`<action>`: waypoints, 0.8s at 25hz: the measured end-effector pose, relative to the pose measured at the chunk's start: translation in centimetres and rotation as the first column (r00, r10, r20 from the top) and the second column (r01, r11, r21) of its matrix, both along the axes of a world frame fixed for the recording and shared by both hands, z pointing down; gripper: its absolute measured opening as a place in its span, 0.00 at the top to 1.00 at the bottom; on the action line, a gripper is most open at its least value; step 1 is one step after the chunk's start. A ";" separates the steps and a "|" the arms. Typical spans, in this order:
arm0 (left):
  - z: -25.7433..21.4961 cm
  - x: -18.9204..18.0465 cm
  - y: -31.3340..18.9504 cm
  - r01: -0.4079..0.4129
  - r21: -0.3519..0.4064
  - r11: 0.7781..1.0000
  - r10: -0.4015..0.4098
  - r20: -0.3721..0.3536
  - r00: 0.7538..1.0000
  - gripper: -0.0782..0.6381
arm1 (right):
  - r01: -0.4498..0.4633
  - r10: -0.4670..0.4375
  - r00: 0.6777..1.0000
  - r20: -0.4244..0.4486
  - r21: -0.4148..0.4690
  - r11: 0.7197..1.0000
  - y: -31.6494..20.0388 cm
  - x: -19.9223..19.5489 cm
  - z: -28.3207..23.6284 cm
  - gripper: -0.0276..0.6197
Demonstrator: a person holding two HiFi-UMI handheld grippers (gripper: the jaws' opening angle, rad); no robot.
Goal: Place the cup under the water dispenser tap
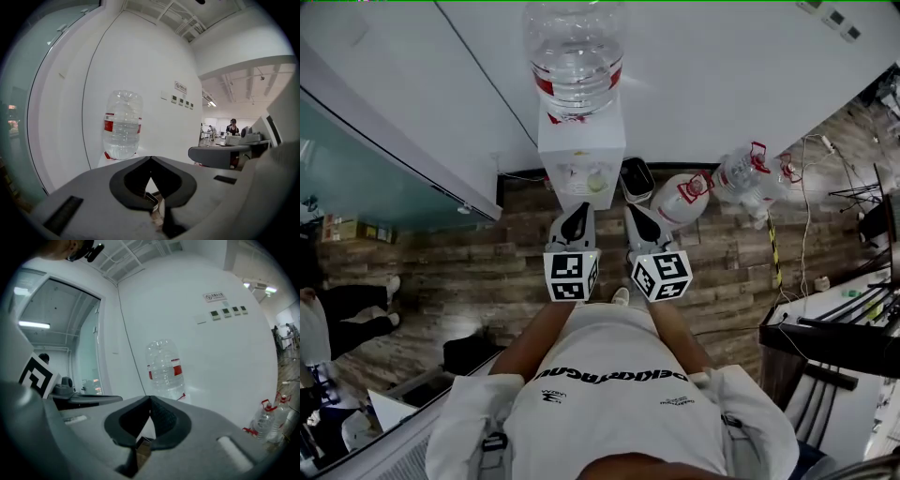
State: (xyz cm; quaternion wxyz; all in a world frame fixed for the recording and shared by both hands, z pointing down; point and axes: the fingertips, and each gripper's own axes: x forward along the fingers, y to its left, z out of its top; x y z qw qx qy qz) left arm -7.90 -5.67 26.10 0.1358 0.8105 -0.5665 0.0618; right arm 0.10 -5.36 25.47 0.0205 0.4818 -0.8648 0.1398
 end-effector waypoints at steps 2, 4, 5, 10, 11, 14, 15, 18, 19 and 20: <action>-0.3 -0.2 0.4 0.003 0.006 1.000 -0.003 -0.002 1.000 0.89 | -0.002 0.002 1.000 -0.002 0.010 1.000 0.0 0.2 -0.3 0.96; -0.5 -0.3 0.7 0.006 0.010 1.000 -0.006 -0.009 1.000 0.89 | -0.001 0.001 1.000 -0.006 0.017 1.000 0.0 0.2 -0.5 0.96; -0.6 -0.3 0.9 0.006 0.011 1.000 -0.006 -0.012 1.000 0.89 | 0.002 -0.002 1.000 -0.009 0.020 1.000 0.0 0.2 -0.6 0.96; -1.0 -0.3 1.2 0.004 0.030 1.000 -0.004 -0.014 1.000 0.89 | 0.014 -0.013 1.000 -0.022 0.038 0.999 0.2 -0.2 -0.8 0.96; -1.1 -0.3 1.1 0.002 0.034 0.999 -0.002 -0.013 1.000 0.89 | 0.013 -0.012 1.000 -0.028 0.038 0.999 0.2 -0.2 -0.7 0.96; -1.1 -0.1 1.1 -0.003 0.038 0.999 0.004 -0.015 1.000 0.89 | 0.010 -0.009 0.999 -0.033 0.036 0.999 0.1 -0.1 -0.7 0.96; -1.1 0.0 1.1 -0.005 0.037 0.999 0.005 -0.018 1.000 0.89 | 0.010 -0.009 0.999 -0.031 0.039 0.999 0.1 -0.1 -0.9 0.96; -1.2 0.3 0.7 -0.013 0.037 0.999 0.014 -0.020 1.000 0.89 | 0.010 -0.009 0.999 -0.032 0.049 0.999 -0.2 0.1 -1.2 0.96; -1.2 0.4 0.6 -0.017 0.038 0.999 0.018 -0.019 1.000 0.89 | 0.010 -0.009 0.999 -0.032 0.051 0.999 -0.3 0.1 -1.2 0.96; -1.2 0.6 0.6 -0.022 0.040 0.999 0.023 -0.020 1.000 0.89 | 0.010 -0.009 1.000 -0.029 0.051 0.999 -0.3 0.1 -1.1 0.96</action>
